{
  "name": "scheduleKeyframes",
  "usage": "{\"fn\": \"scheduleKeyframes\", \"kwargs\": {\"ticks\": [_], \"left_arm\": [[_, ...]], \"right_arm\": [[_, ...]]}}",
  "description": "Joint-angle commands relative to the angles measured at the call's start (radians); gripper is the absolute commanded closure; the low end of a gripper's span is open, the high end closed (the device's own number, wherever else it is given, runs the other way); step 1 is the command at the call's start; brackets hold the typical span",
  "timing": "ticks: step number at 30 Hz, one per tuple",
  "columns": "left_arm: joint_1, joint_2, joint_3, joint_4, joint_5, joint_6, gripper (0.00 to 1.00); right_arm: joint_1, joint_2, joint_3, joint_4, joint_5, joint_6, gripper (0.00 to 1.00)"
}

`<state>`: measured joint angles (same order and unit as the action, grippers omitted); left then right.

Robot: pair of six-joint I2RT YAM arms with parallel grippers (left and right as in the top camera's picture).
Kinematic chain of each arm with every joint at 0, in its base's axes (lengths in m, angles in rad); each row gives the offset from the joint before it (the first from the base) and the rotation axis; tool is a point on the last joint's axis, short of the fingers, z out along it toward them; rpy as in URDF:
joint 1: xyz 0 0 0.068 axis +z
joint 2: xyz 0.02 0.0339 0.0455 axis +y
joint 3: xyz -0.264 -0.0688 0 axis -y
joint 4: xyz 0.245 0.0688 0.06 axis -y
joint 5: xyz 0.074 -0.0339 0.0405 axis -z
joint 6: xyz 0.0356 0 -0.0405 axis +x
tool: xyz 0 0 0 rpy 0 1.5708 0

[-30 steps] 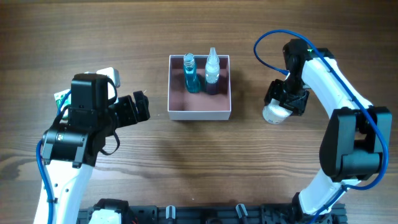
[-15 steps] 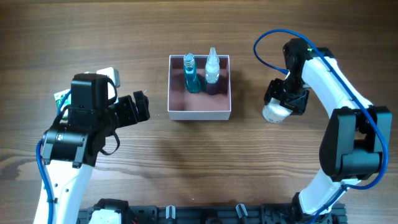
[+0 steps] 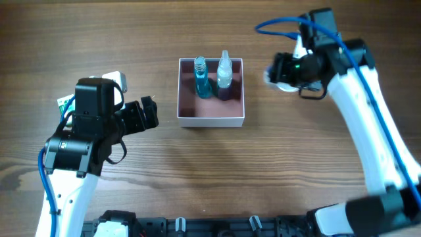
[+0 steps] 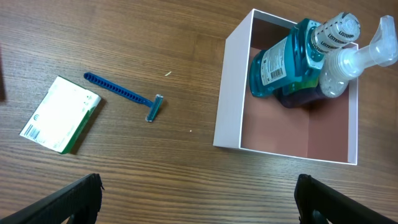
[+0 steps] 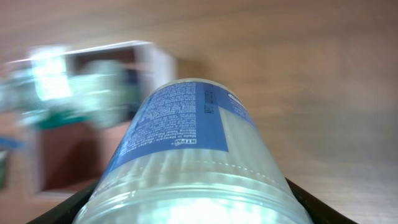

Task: Pack container
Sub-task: 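Lower the white tub into the box front corner and release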

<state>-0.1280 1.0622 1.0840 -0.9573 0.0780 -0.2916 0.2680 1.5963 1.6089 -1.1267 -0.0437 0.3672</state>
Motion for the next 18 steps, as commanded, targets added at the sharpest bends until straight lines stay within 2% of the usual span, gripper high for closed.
{"fn": "scheduleKeyframes", "kwargs": {"ticks": [1, 6, 18], "left_arm": [[0.001, 0.002, 0.021, 0.003, 0.019, -0.008, 0.0], [0.001, 0.002, 0.021, 0.003, 0.019, -0.008, 0.0], [0.001, 0.002, 0.021, 0.003, 0.019, -0.008, 0.0]], "right_arm": [[0.132, -0.033, 0.015, 0.036, 0.028, -0.023, 0.96], [0.239, 0.008, 0.014, 0.049, 0.071, 0.037, 0.96], [0.292, 0.204, 0.014, 0.053, 0.069, 0.063, 0.96]]}}
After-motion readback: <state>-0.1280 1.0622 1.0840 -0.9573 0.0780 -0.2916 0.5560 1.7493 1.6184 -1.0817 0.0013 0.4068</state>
